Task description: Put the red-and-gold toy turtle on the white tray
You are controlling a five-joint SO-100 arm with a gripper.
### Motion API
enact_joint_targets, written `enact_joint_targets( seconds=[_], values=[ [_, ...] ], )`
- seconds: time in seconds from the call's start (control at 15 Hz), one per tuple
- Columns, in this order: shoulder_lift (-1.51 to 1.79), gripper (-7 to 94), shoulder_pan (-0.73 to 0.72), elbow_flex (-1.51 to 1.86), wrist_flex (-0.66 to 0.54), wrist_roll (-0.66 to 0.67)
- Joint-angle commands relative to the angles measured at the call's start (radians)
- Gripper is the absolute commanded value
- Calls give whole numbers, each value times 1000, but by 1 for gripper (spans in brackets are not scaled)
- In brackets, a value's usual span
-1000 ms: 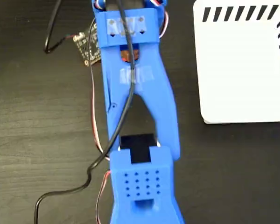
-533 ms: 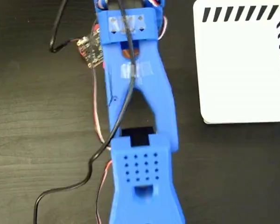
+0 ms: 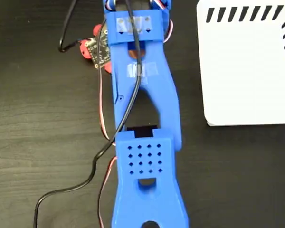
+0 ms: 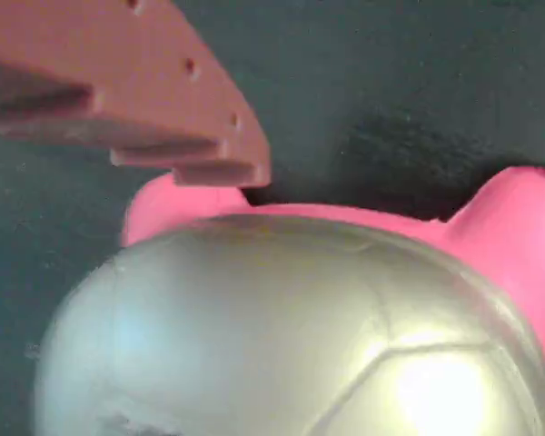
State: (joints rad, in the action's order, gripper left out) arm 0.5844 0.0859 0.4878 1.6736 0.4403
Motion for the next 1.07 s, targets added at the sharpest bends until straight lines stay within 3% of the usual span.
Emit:
enact_joint_targets(
  seconds=[0.0,0.2,0.33,0.73,0.8,1.0],
  values=[
    [34,59,2,-60,14,0],
    [8,58,0,-77,12,-2],
    [-6,53,0,-91,12,-5],
    [-17,4,0,-109,12,-26],
    [-17,0,0,-110,12,-29],
    [-5,0,5,-109,12,-37]
  ],
)
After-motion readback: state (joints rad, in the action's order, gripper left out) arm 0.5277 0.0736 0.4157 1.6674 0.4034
